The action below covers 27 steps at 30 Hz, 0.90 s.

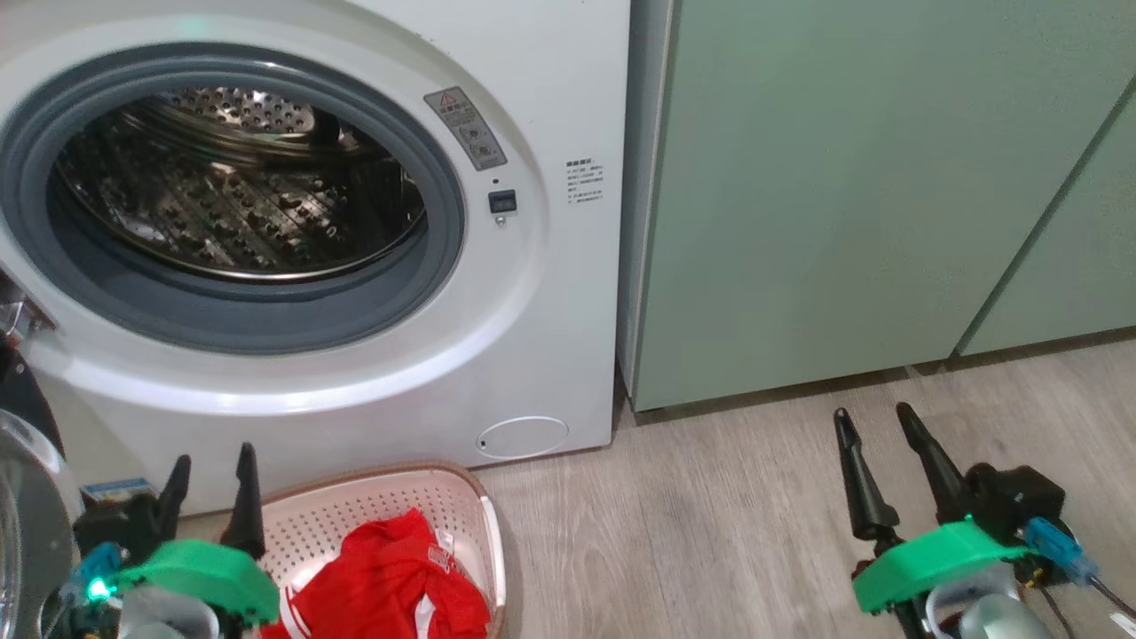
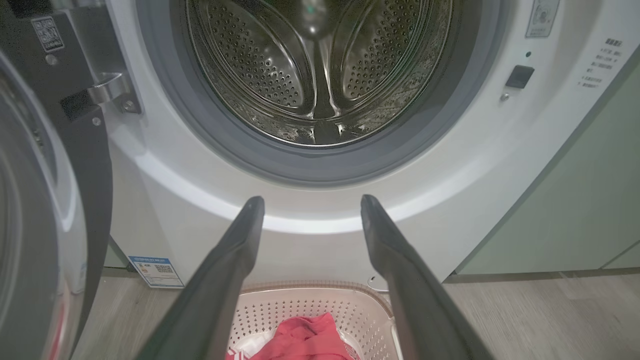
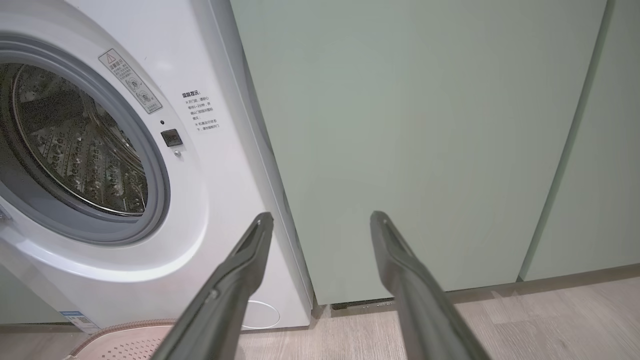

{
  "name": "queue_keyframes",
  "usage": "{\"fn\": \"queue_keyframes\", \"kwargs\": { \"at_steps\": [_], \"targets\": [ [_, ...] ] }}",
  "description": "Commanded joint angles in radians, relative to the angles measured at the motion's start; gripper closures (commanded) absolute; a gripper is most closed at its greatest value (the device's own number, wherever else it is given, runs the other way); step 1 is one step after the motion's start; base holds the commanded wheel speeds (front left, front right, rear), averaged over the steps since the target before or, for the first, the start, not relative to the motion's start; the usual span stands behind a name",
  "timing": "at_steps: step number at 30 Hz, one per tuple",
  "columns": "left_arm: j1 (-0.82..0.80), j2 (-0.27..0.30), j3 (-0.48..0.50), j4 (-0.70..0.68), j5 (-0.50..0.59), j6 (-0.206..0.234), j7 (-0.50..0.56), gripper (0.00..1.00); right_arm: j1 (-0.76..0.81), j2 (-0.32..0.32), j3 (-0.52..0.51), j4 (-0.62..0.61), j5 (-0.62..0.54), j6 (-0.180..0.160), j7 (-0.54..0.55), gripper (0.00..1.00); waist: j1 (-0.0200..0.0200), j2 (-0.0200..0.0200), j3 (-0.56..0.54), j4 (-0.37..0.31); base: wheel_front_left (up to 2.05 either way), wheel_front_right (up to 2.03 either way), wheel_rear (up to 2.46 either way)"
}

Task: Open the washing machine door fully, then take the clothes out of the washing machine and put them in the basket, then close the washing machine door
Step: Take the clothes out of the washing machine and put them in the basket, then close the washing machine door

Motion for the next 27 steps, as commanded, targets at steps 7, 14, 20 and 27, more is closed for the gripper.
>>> {"fn": "queue_keyframes", "kwargs": {
  "at_steps": [7,14,20,27],
  "targets": [
    [0.006,-0.009,0.073,-0.065,0.037,-0.017,-0.009,0.00,0.015,0.005,-0.022,-0.046,-0.019,0.007,-0.009,0.00,0.0000,-0.0001,-0.025,0.011,0.00,0.00,0.00],
    [0.013,-0.019,0.098,-0.066,0.052,-0.027,-0.009,0.00,0.017,0.005,-0.025,-0.043,-0.022,0.007,-0.009,0.00,0.0000,-0.0001,-0.031,0.015,0.00,0.00,0.00],
    [0.011,-0.027,0.115,-0.061,0.071,-0.034,-0.009,0.00,0.014,0.006,-0.024,-0.043,-0.023,0.007,-0.009,0.00,0.0000,-0.0001,-0.033,0.017,0.00,0.00,0.00],
    [0.002,-0.037,0.137,-0.058,0.088,-0.041,-0.009,0.00,0.011,0.000,-0.018,-0.039,-0.020,0.007,-0.009,0.00,0.0000,-0.0001,-0.031,0.017,0.00,0.00,0.00]
  ]
}}
